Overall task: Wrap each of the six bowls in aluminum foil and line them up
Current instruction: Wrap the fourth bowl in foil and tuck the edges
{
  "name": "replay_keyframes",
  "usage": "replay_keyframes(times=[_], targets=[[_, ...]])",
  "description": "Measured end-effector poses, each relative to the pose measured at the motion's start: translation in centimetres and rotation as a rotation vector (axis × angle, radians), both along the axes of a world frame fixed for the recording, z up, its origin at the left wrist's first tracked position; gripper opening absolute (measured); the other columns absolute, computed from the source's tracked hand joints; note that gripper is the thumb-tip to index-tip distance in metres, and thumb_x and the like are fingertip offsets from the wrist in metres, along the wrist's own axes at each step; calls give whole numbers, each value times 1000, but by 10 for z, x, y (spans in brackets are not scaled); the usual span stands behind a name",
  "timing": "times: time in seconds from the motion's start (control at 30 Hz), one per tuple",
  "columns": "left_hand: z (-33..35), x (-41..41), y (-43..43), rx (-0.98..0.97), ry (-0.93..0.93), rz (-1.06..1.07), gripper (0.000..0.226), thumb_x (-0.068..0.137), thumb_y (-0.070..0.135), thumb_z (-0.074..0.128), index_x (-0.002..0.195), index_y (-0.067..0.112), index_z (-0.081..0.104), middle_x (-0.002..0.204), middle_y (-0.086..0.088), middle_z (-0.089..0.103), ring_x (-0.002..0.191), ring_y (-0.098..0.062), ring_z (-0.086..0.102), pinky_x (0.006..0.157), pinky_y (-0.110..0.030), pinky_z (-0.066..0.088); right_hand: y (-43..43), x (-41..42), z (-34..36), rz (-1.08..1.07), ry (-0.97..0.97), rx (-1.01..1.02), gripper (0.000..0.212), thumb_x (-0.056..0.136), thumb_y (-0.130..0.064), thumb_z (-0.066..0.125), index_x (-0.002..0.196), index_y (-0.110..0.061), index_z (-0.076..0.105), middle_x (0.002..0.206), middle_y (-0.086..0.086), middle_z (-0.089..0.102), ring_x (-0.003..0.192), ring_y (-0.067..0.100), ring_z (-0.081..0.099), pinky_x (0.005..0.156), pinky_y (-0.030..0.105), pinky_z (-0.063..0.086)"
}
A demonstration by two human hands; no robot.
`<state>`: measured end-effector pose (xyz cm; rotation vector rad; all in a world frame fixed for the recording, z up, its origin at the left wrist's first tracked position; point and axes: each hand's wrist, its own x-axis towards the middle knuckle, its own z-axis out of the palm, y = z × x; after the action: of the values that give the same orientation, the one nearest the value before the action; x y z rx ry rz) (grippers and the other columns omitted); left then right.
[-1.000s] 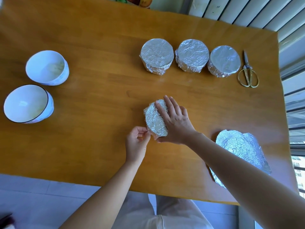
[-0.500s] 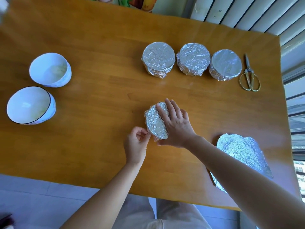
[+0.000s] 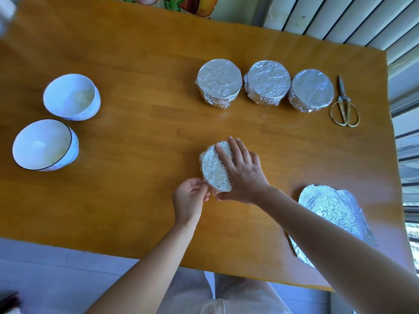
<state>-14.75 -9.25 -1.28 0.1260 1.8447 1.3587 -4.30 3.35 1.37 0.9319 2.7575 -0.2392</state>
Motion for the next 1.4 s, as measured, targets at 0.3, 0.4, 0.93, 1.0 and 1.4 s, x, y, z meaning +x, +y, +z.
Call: replay_keyframes(times=[0.3,0.4,0.93,1.0,1.4], targets=[[6,-2,-7,145,-206,67,13,91,11,68,92,-2,71,75,-11,71,63,-12,63,60,-21,54,0,0,-1,-3,16,2,139,47,-80,72,157,-22,12,162,20,13,149,38,16,106,53,34],[7,-4,-7,150,-376,135,13,90,9,68,95,-2,70,78,-8,70,65,-13,64,65,-21,56,-1,0,1,3,8,0,137,49,-80,70,158,-22,10,163,20,10,150,37,13,107,52,32],[-2,-74,24,154,747,-627,39,90,4,66,125,22,67,112,7,69,87,-13,65,67,-26,52,0,-2,4,17,-61,-19,139,56,-80,70,156,-27,-10,164,15,-10,152,33,-4,111,48,26],[-2,-73,27,195,571,-557,27,93,6,64,115,19,72,108,9,73,94,-10,67,79,-27,54,0,-2,3,20,-66,-10,139,56,-80,69,156,-26,-10,164,16,-10,152,33,-4,110,48,27],[4,-60,43,91,44,-305,6,97,11,61,98,9,67,85,2,67,68,1,58,61,-17,45,0,-1,-2,19,-61,10,142,51,-83,69,156,-25,-7,164,18,-2,151,35,6,106,49,34]])
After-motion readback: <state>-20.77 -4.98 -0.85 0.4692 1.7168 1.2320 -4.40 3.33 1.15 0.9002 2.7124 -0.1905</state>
